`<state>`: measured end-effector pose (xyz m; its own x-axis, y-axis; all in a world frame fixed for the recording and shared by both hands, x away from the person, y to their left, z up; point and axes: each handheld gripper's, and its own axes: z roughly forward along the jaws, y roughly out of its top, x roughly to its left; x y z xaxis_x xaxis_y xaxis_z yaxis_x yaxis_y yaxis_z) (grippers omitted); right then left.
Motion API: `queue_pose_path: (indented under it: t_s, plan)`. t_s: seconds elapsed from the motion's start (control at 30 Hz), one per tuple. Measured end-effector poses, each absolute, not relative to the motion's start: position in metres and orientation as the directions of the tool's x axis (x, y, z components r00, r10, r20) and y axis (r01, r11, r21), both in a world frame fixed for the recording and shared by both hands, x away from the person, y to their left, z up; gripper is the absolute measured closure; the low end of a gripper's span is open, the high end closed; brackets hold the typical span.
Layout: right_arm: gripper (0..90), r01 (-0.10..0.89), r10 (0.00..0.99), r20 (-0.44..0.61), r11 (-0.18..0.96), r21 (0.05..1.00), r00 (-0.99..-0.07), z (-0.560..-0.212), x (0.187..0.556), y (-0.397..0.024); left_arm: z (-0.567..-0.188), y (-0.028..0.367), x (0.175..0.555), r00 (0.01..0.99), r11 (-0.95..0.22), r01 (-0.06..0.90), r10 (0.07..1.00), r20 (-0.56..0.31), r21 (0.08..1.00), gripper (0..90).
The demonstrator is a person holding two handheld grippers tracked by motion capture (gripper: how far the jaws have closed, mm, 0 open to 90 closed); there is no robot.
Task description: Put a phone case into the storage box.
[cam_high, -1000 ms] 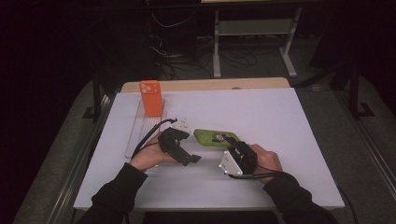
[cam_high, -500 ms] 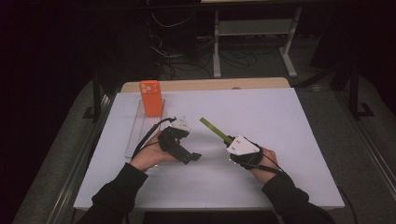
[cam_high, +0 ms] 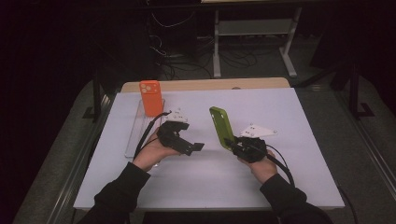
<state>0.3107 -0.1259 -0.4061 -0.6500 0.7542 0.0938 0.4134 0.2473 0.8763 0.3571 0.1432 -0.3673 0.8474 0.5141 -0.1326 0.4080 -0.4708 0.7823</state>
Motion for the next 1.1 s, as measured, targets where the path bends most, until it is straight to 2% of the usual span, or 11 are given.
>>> queue_pose_path:
  t_s: [0.23, 0.5, 1.1]
  plan:
    - [75.6, 0.416, 0.748, 0.115, 0.229, 0.880, -0.654, -0.407, 0.309, -0.119, -0.363, 0.141, 0.360, 0.827, -0.411, 0.420, 0.541, -0.154, 0.809, 0.0]
    - [75.7, 0.410, 0.732, 0.116, 0.236, 0.881, -0.671, -0.408, 0.307, -0.107, -0.363, 0.132, 0.359, 0.831, -0.372, 0.428, 0.521, -0.197, 0.823, 0.0]
    - [75.7, 0.404, 0.691, 0.135, 0.243, 0.882, -0.710, -0.409, 0.298, -0.088, -0.365, 0.125, 0.362, 0.834, -0.324, 0.407, 0.513, -0.203, 0.854, 0.0]
